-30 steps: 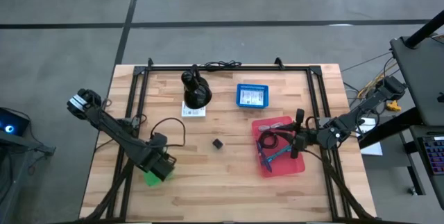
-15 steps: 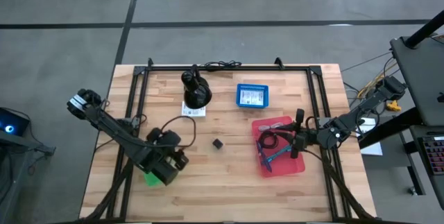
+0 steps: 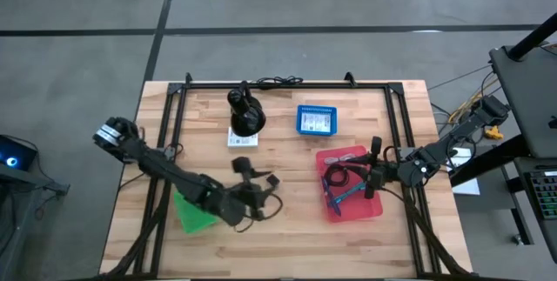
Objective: Pick and place items into bin
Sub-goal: Put the black charger adapter into the green bin
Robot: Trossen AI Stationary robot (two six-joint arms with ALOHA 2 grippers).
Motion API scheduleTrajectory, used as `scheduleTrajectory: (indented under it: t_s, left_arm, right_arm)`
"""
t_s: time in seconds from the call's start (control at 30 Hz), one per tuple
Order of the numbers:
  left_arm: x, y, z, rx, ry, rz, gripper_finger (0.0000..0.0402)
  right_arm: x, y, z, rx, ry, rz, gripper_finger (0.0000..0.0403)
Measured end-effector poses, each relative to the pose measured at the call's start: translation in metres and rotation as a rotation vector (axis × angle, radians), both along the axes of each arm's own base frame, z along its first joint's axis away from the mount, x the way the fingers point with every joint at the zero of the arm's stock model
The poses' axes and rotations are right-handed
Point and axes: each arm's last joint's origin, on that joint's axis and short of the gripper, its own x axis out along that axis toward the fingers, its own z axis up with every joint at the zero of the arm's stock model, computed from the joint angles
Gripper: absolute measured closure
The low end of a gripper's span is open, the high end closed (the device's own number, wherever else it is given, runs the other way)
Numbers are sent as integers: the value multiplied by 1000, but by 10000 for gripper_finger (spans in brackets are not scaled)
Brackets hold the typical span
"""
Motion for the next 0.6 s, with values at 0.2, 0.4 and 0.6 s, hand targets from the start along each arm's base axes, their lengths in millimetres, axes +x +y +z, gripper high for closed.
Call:
scheduleTrajectory:
  t_s: [0.2, 0.4, 0.6]
  left_arm:
    - [32, 17, 0, 52, 4, -155, 191]
    - [41, 46, -10, -24, 57, -182, 191]
    - [46, 68, -18, -175, 136, -272, 191]
  right_arm:
    - [0, 0, 0, -1, 1, 0, 335]
    - [0, 0, 0, -2, 3, 0, 335]
    - [0, 0, 0, -2, 3, 0, 335]
